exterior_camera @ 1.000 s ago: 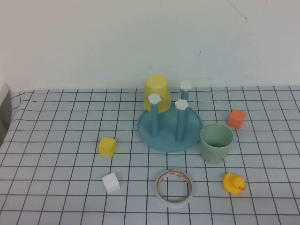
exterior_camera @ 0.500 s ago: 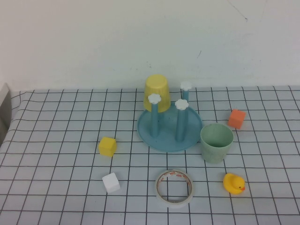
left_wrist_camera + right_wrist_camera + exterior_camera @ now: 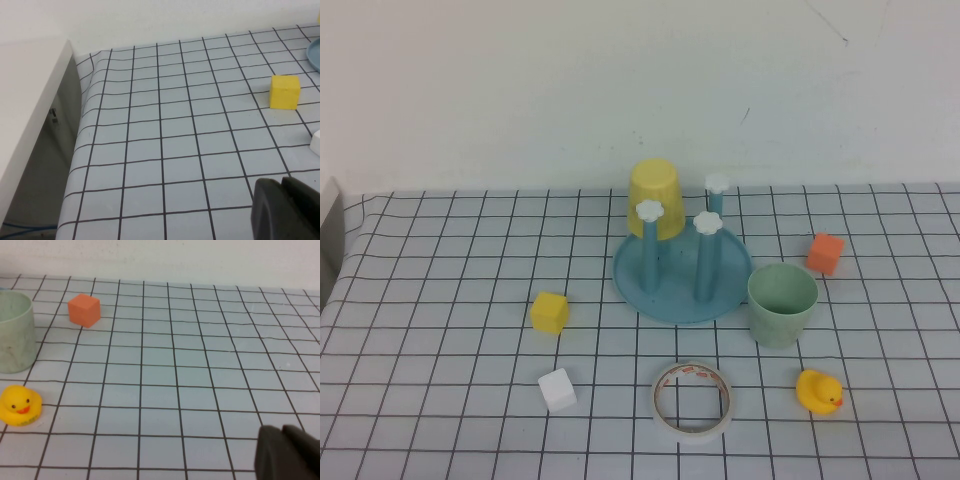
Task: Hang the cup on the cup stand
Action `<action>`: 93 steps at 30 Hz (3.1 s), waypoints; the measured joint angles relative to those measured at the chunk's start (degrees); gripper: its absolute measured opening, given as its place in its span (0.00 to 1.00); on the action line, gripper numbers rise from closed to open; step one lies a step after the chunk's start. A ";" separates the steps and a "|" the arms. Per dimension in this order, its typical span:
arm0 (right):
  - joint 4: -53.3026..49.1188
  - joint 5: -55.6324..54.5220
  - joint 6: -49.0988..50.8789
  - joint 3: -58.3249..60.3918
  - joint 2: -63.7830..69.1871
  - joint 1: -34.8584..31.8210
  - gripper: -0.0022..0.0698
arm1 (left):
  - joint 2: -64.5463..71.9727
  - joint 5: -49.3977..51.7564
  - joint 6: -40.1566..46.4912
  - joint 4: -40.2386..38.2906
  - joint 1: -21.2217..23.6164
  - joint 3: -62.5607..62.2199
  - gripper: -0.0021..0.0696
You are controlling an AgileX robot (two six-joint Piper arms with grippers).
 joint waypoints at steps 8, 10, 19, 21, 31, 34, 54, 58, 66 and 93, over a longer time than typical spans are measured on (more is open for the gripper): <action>0.00 0.00 0.00 0.00 0.00 0.00 0.03 | 0.00 0.00 0.00 0.00 0.00 0.00 0.03; 0.00 0.00 0.00 0.00 0.00 0.00 0.03 | 0.00 0.00 0.00 0.00 0.00 0.00 0.03; 0.00 -0.95 0.00 0.00 0.00 0.00 0.03 | 0.00 -3.05 0.92 0.59 0.00 0.10 0.03; -0.04 -5.00 0.00 0.54 0.00 0.00 0.03 | 0.00 -8.81 0.92 3.31 0.00 0.10 0.03; -0.13 -33.20 0.00 0.57 0.00 0.00 0.03 | 0.00 -41.07 0.92 6.21 0.00 0.10 0.03; -0.13 -38.50 0.00 0.57 0.00 0.00 0.03 | 0.00 -48.01 0.92 6.46 0.00 0.10 0.03; 0.42 -40.28 0.20 0.44 0.00 0.00 0.03 | 0.00 -44.08 0.92 6.80 0.00 -1.72 0.03; 0.45 -30.93 -3.31 -4.31 0.00 0.00 0.03 | 0.00 -29.77 0.92 6.80 0.00 -10.14 0.03; 0.55 -12.23 -9.26 -15.18 4.02 0.00 0.03 | 11.62 -10.54 0.92 6.58 0.00 -23.02 0.03; 26.41 13.66 -24.49 -19.69 40.42 0.00 0.03 | 31.59 6.49 2.76 -12.70 0.00 -17.52 0.03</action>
